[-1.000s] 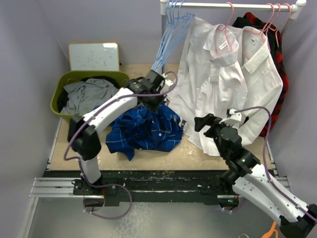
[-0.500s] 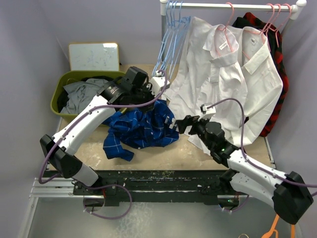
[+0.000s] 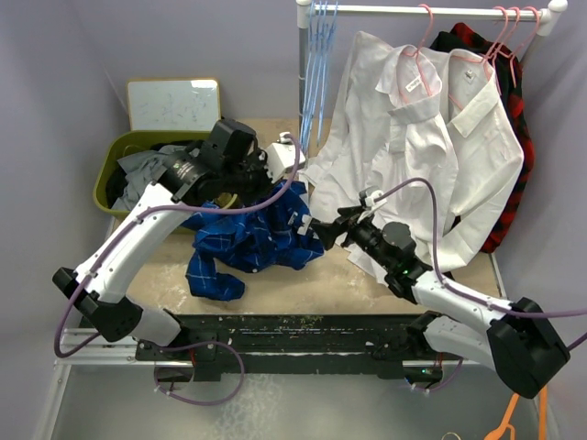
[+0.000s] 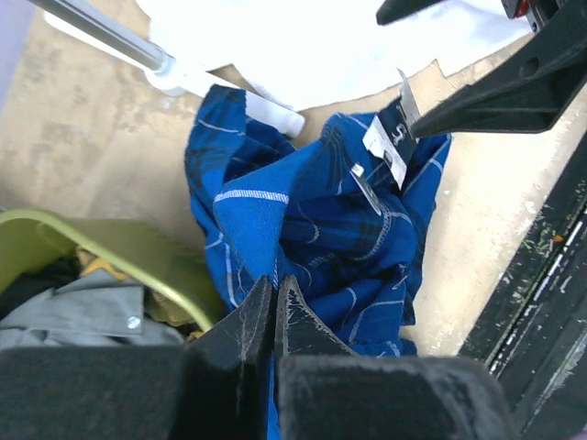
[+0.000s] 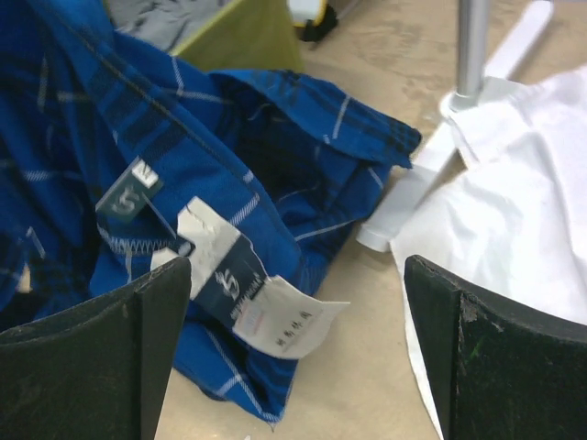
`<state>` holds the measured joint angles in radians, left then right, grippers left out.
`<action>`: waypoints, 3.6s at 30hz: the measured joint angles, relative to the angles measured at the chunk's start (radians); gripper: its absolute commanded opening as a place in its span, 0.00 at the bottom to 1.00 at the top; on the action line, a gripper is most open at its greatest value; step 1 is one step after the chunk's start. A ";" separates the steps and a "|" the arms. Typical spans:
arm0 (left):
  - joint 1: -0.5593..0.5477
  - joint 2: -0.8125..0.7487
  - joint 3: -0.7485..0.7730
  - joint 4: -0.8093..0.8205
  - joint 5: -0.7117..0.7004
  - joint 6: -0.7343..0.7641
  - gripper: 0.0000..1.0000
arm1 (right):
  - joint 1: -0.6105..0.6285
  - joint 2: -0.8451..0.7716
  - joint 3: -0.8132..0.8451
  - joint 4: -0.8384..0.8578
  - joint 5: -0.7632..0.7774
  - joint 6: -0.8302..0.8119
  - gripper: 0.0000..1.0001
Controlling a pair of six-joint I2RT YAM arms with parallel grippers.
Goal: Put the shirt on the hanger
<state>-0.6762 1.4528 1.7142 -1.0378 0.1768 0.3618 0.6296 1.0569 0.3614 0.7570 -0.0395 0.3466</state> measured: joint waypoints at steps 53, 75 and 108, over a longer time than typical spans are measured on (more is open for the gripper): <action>-0.138 0.137 0.908 0.132 -0.448 0.014 0.00 | -0.062 0.134 1.391 -0.921 -0.075 -0.037 0.00; 0.149 -0.024 -0.175 0.303 -0.319 -0.296 0.00 | -0.013 -0.006 0.417 -0.720 -0.041 0.290 0.00; 0.185 -0.090 -0.209 0.302 -0.146 -0.272 0.00 | -0.013 0.020 0.967 -0.834 0.248 0.108 0.59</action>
<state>-0.4911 1.3632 1.5051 -0.7357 0.0307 0.0902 0.6170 1.0767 1.3289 -0.0765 0.2089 0.4545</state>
